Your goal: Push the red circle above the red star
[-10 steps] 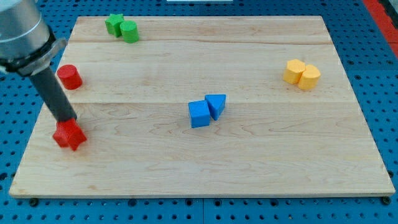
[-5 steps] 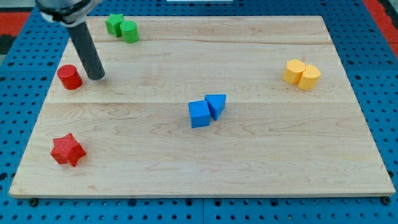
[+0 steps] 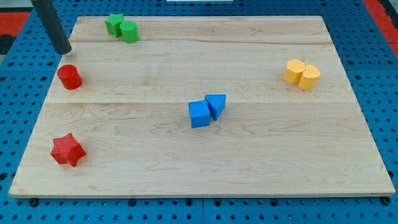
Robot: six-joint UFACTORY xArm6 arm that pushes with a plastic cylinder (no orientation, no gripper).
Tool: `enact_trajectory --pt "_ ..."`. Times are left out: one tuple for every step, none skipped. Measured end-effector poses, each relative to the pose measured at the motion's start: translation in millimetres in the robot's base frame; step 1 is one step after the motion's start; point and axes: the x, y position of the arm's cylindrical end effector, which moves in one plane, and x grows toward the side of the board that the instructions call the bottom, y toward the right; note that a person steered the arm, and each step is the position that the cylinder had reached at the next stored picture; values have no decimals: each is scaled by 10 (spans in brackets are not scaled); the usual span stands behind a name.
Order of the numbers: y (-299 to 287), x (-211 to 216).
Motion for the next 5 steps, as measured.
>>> enact_trajectory --pt "450 203" --pt "166 428" --pt "163 365" --pt "170 610" --pt "180 1035"
